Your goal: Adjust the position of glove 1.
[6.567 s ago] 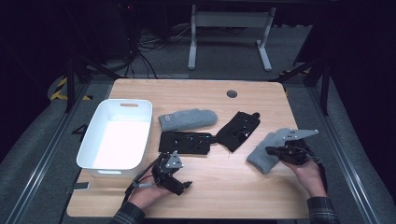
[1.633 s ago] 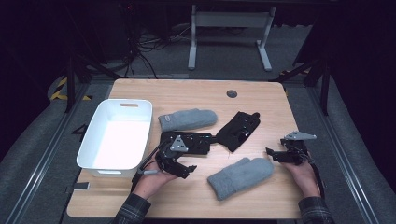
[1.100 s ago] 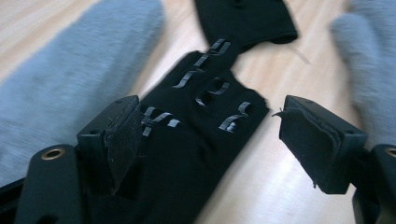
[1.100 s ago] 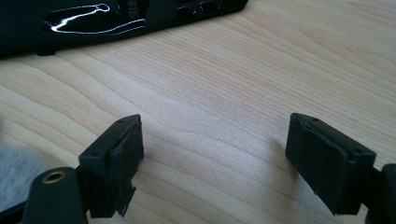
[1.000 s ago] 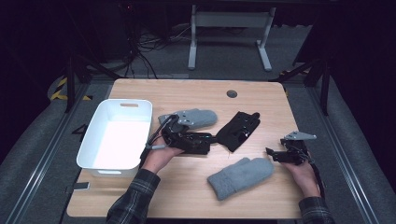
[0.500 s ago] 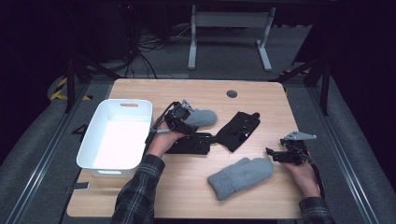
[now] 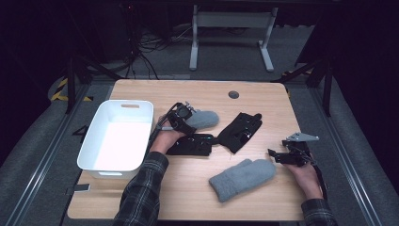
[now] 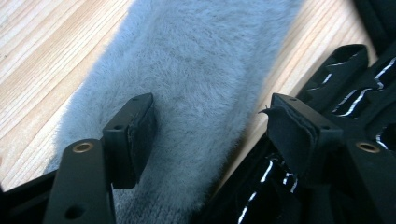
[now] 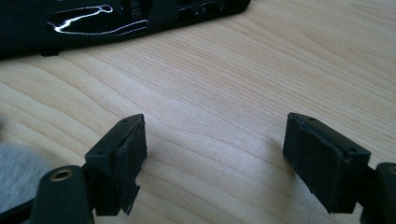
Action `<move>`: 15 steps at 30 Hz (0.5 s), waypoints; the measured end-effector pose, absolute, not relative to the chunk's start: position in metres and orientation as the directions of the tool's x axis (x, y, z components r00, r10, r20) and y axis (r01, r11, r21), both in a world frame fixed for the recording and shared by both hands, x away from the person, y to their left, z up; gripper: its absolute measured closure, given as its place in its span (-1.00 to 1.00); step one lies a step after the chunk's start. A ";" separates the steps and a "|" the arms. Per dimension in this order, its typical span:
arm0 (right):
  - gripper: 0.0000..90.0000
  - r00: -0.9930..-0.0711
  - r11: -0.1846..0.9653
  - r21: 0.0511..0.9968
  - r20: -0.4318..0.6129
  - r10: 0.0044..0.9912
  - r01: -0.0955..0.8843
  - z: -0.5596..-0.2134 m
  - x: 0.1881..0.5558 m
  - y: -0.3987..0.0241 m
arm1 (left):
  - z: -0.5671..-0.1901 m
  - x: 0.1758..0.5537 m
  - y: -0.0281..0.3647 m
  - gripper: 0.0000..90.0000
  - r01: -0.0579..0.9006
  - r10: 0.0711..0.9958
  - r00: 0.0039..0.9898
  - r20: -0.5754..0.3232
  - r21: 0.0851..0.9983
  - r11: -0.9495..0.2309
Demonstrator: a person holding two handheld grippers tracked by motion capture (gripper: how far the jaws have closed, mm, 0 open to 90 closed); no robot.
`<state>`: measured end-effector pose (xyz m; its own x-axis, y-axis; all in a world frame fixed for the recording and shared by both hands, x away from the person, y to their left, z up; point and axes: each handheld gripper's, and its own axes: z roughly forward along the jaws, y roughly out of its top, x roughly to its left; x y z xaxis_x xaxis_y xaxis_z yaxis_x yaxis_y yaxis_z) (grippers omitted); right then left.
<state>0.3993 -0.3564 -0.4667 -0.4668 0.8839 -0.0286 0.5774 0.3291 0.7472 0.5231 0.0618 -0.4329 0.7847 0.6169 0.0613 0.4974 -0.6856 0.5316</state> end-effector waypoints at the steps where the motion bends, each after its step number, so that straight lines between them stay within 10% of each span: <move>1: -0.51 -0.467 0.330 0.747 -0.030 0.884 0.577 -0.467 0.399 -0.356 | -0.433 0.523 0.062 -0.22 0.501 0.622 0.781 0.061 0.535 -0.680; 15: -0.50 -0.465 0.330 0.748 -0.032 0.885 0.576 -0.467 0.399 -0.356 | -0.436 0.525 0.062 0.72 0.532 0.653 0.752 0.092 0.499 -0.684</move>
<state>0.3991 -0.3563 -0.4667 -0.4650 0.8847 -0.0316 0.5763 0.3296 0.7479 0.5251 0.0617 -0.4361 0.7518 0.6530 0.0922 0.5325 -0.6836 0.4992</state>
